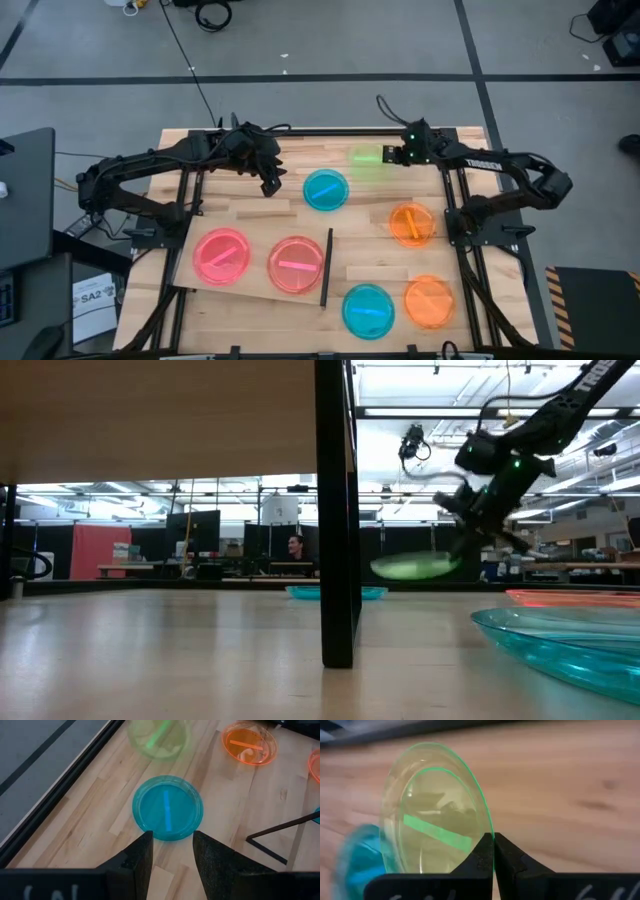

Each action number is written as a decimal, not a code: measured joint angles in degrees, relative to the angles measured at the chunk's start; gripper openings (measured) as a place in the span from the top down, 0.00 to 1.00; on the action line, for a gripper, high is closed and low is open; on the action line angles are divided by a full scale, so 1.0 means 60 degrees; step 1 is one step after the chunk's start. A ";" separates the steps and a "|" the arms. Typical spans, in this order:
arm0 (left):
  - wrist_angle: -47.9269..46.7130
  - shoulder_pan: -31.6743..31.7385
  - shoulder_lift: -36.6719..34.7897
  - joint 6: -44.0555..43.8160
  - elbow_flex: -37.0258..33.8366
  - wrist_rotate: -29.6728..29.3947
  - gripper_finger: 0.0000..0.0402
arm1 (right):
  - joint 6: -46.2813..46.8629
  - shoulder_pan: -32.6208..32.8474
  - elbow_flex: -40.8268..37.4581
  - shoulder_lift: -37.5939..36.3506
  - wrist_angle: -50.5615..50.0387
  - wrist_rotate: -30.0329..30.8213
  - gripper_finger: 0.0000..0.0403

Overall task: Place and stack plates onto a shelf
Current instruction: Stack the green plate on top of the red plate on the shelf

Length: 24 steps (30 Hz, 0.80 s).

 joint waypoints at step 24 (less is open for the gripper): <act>0.1860 -0.0002 -0.0011 -0.1311 0.0000 -0.0219 0.64 | -0.0359 0.2391 0.0033 -0.1282 0.4328 0.1770 0.98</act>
